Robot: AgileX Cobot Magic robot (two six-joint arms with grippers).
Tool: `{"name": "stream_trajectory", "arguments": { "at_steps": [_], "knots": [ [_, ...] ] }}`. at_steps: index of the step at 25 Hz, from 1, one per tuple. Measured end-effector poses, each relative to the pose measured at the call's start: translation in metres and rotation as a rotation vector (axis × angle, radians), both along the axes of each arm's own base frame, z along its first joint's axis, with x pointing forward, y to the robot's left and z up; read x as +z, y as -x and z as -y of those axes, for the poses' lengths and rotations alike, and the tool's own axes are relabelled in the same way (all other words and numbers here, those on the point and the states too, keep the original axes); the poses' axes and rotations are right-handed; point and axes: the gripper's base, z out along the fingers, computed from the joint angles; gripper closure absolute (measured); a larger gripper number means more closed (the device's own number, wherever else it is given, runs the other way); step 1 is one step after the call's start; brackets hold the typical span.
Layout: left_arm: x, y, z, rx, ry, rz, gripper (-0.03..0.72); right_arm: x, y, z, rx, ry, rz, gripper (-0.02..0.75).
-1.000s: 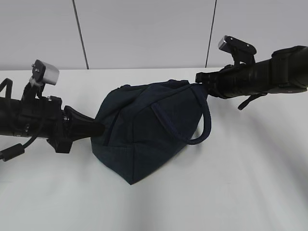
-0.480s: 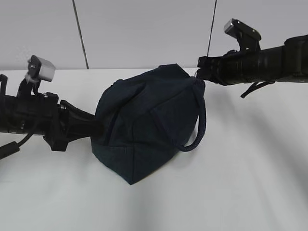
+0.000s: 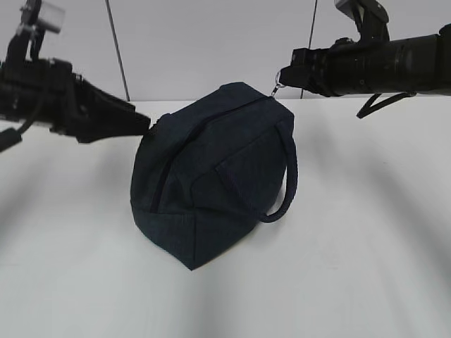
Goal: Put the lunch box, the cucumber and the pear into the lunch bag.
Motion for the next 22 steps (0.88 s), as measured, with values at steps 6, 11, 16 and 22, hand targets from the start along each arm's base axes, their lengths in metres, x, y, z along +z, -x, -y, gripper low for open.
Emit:
{"name": "stream_trajectory", "arguments": {
  "at_steps": [6, 11, 16, 22],
  "knots": [
    [0.072, -0.043, 0.021, 0.081, -0.008, -0.015, 0.306, 0.001, 0.001, -0.002, 0.021, -0.008, 0.001, 0.738],
    [0.056, -0.086, 0.055, 0.007, -0.059, -0.257, 0.312, 0.001, 0.001, -0.002, 0.027, -0.007, 0.002, 0.738],
    [0.033, -0.107, 0.082, 0.011, -0.159, -0.324, 0.360, 0.001, 0.002, -0.002, 0.031, -0.009, 0.000, 0.738],
    [0.024, -0.107, 0.108, 0.015, -0.157, -0.313, 0.363, 0.001, 0.002, -0.003, 0.038, -0.015, -0.002, 0.738]
  ]
}}
